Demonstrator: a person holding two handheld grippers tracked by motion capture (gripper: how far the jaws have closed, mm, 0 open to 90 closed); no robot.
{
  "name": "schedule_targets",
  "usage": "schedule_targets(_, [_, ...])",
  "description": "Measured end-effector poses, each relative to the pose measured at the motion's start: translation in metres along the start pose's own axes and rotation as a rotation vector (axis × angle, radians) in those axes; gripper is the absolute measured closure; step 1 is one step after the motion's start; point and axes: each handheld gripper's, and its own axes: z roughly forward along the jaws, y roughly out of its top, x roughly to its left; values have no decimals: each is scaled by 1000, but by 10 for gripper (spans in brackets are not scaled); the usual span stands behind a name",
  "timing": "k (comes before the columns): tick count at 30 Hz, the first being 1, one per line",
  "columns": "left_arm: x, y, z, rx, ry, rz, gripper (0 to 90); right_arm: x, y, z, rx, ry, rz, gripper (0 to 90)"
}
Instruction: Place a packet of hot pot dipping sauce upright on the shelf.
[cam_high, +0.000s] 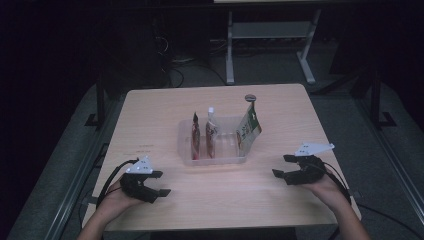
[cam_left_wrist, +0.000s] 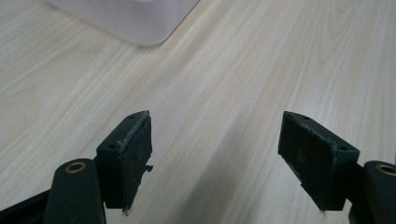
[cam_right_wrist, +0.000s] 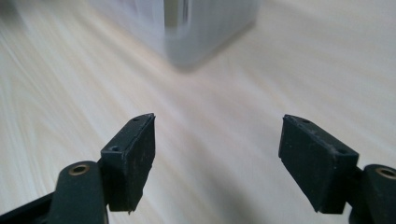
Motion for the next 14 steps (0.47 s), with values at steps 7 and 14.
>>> schedule_targets(7, [6,-5,4,24,5,2,248,0,-8,4,48,-18,-21,251])
schedule_targets(14, [5,-5,6,33,9,14,233,-3,-9,1,28,-21,-22,238])
